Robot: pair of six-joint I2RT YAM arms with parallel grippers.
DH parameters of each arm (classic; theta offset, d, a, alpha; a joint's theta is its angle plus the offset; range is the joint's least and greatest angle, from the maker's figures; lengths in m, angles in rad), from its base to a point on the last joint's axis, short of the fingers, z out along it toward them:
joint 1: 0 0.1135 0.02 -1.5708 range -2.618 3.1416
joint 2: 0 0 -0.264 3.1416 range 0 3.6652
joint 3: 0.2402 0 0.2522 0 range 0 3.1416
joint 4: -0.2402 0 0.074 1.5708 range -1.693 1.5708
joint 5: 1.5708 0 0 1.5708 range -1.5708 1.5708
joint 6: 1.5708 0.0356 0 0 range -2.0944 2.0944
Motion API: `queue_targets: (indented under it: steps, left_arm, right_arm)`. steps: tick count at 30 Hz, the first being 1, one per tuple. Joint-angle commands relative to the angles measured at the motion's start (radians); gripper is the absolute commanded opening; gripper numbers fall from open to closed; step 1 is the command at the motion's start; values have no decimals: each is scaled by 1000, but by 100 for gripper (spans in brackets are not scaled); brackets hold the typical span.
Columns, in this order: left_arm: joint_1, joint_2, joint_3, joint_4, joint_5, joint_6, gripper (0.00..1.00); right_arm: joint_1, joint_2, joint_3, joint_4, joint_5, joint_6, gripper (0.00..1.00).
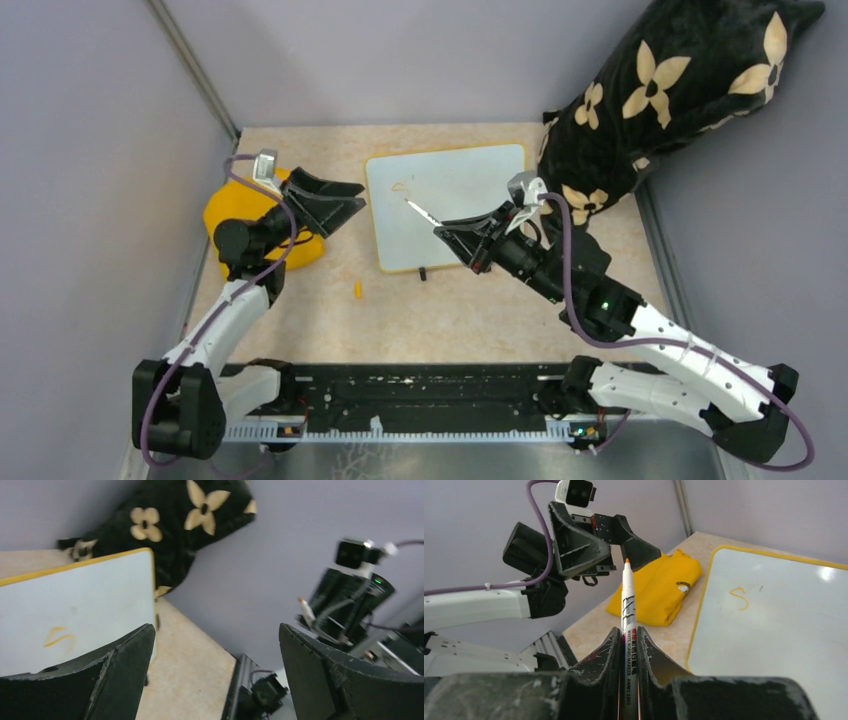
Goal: Write a sentence on the whiteboard
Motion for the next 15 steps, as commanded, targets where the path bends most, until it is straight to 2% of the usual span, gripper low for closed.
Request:
queue_targets:
  steps: [1,5,15]
  left_arm:
    - [-98,-4,32,291,172,-115,99]
    - [-208,-19,75,118,151,31,99]
    - [-267,67,126,219,156,-55,96]
  right_arm:
    - [-6,36,-3,137,-72,82,0]
    - [-7,57,4,170,-84,97,0]
    - [-6,73,13,170,-130,107,0]
